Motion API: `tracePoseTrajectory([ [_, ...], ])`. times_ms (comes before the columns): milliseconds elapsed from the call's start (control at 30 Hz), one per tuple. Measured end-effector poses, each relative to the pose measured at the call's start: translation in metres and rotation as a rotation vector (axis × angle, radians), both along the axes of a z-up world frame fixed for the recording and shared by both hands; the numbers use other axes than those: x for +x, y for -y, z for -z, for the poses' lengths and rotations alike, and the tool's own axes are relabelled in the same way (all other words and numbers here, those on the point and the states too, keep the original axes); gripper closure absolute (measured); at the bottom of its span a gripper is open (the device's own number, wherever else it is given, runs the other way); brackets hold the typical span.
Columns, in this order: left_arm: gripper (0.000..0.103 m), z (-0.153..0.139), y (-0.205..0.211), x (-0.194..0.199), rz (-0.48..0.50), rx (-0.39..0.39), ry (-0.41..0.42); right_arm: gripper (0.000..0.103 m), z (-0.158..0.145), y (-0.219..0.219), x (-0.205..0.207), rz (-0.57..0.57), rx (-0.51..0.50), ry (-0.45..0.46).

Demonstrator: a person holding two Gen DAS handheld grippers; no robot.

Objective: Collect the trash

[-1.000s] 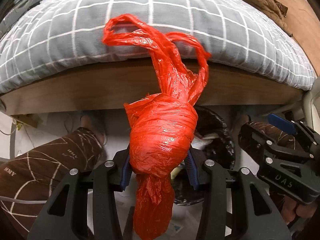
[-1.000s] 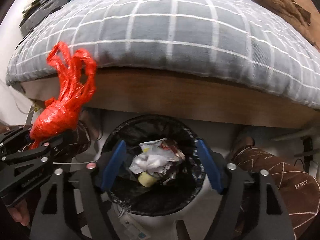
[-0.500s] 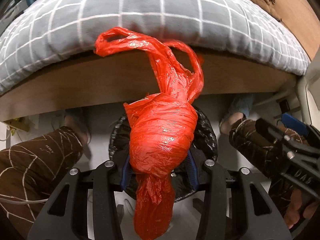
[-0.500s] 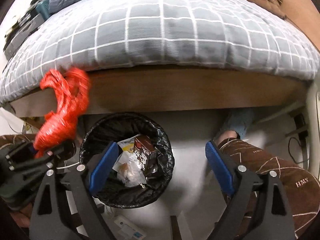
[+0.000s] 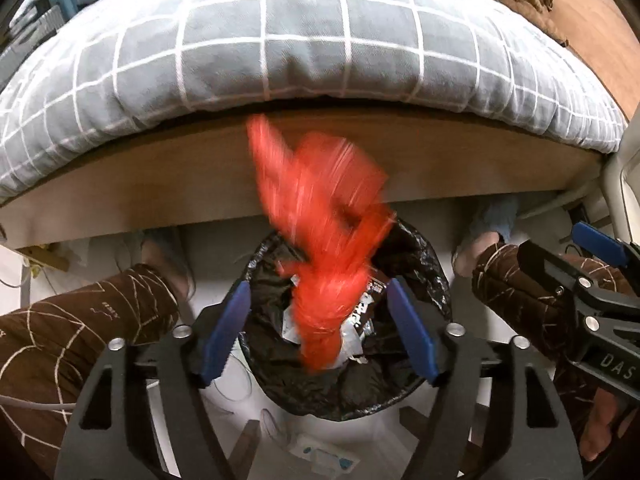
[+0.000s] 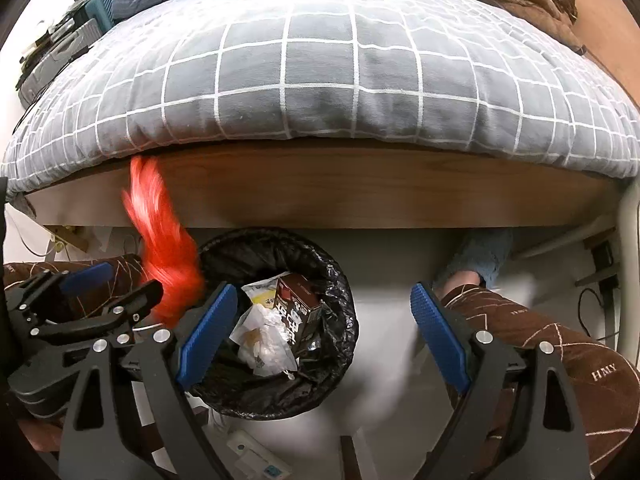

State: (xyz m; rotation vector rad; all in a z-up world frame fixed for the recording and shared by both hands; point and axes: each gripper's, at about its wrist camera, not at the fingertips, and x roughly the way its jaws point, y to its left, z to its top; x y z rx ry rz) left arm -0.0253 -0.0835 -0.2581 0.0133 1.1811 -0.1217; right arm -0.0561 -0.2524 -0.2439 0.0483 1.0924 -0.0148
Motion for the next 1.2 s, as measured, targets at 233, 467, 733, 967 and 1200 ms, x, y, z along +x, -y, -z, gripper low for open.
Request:
tracePoseTrajectory([
  [233,0.015,-0.012,-0.011,0.0,-0.04,0.007,0.046,0.018,-0.007,-0.006,0.001,-0.016,0.0,0.01],
  [467,0.006,-0.05,-0.028,0.004,-0.085,0.017,0.131,0.018,-0.041,-0.011,0.003,-0.01,-0.008,0.085],
  [733,0.006,-0.131,-0.03,-0.013,-0.075,0.013,0.27,0.008,-0.113,-0.021,-0.015,-0.014,-0.029,0.243],
  [967,0.006,-0.176,-0.031,-0.046,-0.067,0.018,0.337,0.008,-0.16,-0.032,-0.045,-0.007,-0.048,0.319],
  [1200,0.006,-0.196,-0.038,-0.075,-0.073,0.021,0.362,0.008,-0.18,-0.033,-0.073,0.004,-0.062,0.341],
])
